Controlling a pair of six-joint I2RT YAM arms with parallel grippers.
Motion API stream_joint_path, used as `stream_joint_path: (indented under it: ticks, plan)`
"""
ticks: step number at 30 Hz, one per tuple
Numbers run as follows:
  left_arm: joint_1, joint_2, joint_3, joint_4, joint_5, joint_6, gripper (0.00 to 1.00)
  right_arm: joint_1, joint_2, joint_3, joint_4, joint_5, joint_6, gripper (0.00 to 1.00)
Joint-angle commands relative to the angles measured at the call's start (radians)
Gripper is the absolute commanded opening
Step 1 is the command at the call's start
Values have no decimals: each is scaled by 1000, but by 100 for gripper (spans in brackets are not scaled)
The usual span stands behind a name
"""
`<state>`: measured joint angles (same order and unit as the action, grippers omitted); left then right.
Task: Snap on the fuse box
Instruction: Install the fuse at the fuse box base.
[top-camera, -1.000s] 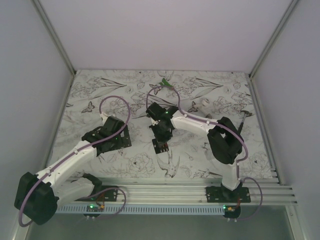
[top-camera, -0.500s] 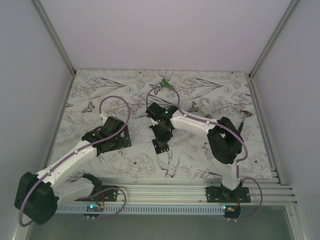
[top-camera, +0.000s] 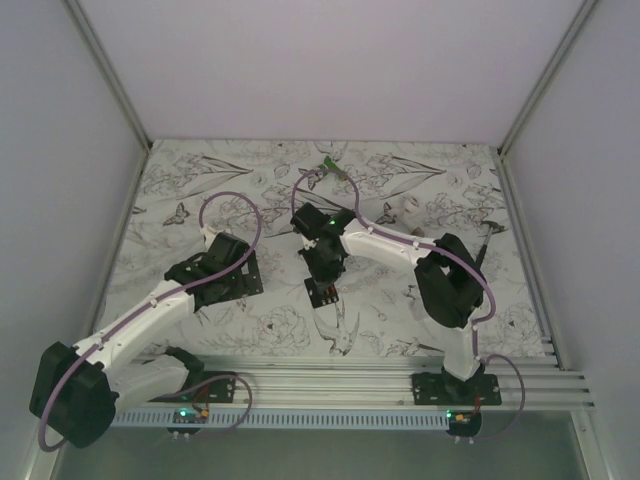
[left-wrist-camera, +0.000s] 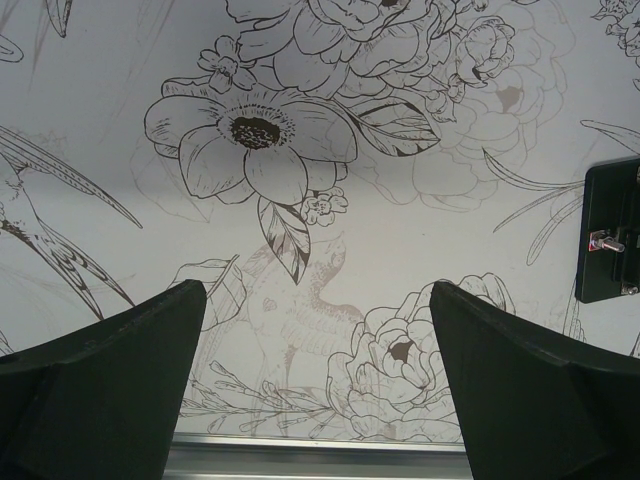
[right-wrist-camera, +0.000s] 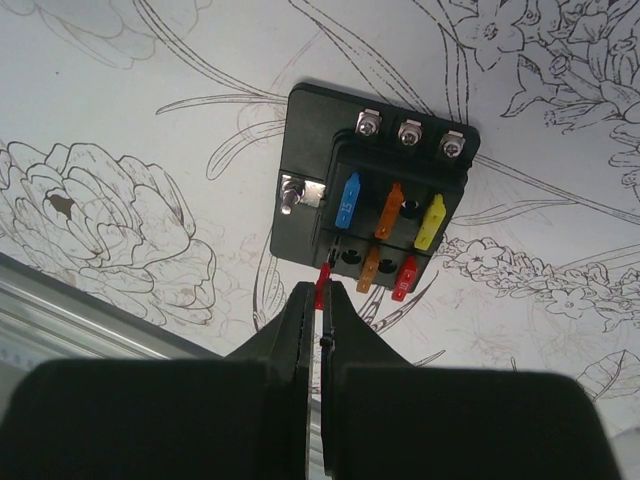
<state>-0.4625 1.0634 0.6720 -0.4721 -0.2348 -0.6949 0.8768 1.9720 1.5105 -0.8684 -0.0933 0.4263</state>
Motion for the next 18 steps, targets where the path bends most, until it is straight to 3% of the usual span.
stream_joint_path:
  ticks: [1, 18]
  plan:
    - [10, 4, -3, -36, -18, -4, 100, 13, 36, 22, -7, 21, -6, 0]
    - [9, 10, -2, -35, -15, -3, 100, 22, 80, 31, -11, 34, -10, 0]
